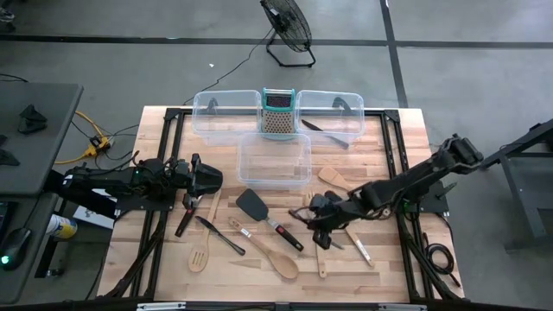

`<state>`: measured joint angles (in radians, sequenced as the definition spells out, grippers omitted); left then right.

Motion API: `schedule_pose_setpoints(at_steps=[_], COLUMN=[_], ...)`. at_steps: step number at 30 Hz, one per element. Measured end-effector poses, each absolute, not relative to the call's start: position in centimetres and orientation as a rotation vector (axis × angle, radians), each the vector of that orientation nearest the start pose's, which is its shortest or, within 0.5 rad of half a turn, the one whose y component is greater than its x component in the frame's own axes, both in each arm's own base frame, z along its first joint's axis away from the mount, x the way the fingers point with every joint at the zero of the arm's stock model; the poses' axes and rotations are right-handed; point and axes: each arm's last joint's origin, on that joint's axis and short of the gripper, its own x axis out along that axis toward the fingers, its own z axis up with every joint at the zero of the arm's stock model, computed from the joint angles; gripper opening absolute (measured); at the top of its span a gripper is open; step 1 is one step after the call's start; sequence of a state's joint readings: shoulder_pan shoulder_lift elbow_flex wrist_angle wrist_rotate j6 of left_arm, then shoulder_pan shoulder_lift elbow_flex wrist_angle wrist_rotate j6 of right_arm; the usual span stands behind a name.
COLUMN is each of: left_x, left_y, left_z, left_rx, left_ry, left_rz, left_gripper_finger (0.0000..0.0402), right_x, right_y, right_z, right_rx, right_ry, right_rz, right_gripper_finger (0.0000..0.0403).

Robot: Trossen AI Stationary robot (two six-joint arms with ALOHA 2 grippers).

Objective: Pick & Place Kitchen Items
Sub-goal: Put the right black knife into the right transparent bin

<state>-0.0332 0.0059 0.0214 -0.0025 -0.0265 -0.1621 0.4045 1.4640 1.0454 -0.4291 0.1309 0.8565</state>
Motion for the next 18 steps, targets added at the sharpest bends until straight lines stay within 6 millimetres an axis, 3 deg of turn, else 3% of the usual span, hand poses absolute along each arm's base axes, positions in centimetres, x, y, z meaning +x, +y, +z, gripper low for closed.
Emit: schedule_pose_setpoints(at_steps=[9, 18], left_x=[9.7, 9.7], left_y=[-0.2, -0.2], left_z=[17.0, 17.0], left_rx=[-0.163, -0.162], left_ry=[-0.012, -0.012], left_rz=[-0.008, -0.007], left_gripper_finger=[0.0175, 0.0175], right_x=[26.6, 25.0], right_y=[8.0, 3.1], right_z=[29.2, 32.3], right_rx=[0.480, 0.319], right_ry=[0.667, 0.524], right_rz=[-0.135, -0.202], right_gripper_finger=[0.0026, 0.0026])
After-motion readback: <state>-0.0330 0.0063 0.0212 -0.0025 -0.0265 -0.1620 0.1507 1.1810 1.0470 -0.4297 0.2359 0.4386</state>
